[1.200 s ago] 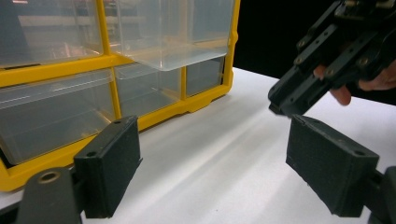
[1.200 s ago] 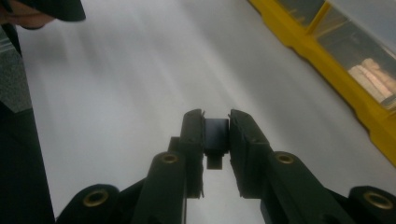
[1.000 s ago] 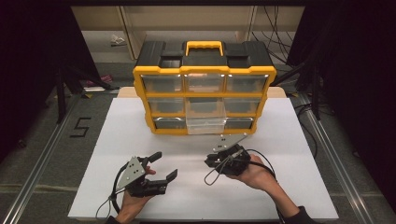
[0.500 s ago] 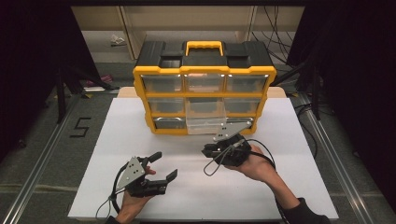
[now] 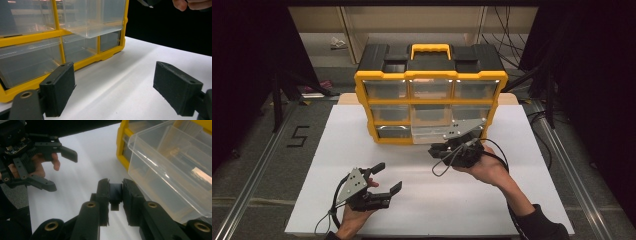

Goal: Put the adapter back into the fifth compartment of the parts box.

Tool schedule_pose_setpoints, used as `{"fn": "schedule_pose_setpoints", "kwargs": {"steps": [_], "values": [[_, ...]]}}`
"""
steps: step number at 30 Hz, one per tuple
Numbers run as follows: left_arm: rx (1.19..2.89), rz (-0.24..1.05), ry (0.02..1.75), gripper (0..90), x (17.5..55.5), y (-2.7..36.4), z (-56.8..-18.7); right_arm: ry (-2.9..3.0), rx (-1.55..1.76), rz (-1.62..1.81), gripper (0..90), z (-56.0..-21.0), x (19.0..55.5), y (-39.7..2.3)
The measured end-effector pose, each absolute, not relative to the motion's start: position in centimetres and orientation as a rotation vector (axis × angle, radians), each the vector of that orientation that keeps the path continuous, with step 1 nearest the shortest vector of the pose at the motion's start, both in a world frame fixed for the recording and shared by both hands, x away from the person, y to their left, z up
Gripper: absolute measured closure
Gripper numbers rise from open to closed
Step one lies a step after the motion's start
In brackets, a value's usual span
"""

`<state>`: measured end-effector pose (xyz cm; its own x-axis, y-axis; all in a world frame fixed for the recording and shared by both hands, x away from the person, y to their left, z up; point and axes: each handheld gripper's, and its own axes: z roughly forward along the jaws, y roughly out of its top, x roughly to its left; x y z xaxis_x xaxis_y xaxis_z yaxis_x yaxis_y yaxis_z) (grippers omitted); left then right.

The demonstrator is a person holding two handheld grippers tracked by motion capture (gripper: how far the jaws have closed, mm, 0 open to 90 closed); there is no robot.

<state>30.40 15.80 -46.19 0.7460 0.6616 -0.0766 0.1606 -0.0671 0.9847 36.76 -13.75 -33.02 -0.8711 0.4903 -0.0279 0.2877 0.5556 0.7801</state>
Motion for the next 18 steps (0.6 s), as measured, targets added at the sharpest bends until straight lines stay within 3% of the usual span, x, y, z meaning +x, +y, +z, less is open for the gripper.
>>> {"fn": "schedule_pose_setpoints", "kwargs": {"steps": [18], "values": [[1.612, 0.461, 0.676, 17.3, 30.4, 15.8, -46.2, 2.504, 0.654, 1.240, 76.4, -30.7, 38.0, -13.7]]}}
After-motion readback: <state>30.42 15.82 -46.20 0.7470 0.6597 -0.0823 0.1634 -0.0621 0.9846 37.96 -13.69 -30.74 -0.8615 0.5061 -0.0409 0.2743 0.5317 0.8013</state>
